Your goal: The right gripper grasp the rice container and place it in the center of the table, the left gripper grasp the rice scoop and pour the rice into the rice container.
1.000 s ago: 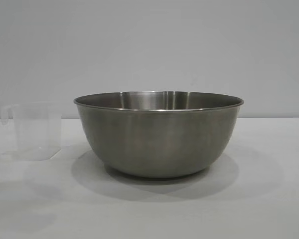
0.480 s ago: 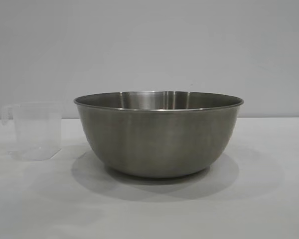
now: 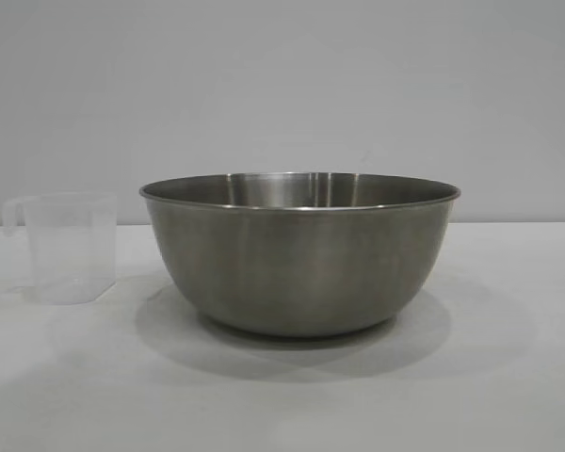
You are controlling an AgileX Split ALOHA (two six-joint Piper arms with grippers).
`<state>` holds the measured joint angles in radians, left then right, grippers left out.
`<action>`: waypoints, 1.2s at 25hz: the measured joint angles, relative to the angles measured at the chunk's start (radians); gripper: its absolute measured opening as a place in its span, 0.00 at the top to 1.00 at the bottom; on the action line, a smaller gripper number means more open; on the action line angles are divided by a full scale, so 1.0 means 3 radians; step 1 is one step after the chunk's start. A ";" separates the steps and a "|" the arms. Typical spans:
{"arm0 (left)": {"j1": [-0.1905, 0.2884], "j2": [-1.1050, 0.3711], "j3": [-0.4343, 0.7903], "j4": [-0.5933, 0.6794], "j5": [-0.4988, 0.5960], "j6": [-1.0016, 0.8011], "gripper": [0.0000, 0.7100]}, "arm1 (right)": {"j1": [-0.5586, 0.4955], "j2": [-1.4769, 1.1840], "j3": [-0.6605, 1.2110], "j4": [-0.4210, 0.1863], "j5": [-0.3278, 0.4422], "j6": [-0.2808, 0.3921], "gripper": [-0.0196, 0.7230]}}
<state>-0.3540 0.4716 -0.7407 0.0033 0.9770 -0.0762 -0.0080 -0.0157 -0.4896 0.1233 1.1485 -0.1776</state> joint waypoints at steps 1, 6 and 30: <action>0.0000 -0.0120 0.0000 -0.0012 0.0101 0.0000 0.29 | 0.0000 0.0000 0.0000 0.0000 0.0000 0.0000 0.24; 0.0000 -0.0708 0.0000 -0.0019 0.0505 0.0162 0.29 | 0.0000 0.0000 0.0000 0.0000 0.0000 0.0000 0.24; 0.0000 -0.1273 0.0854 0.0029 0.0480 0.0346 0.29 | 0.0000 0.0000 0.0000 0.0000 0.0000 0.0000 0.24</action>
<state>-0.3540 0.0898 -0.4844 0.0122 1.1209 0.0275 -0.0080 -0.0157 -0.4896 0.1233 1.1485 -0.1776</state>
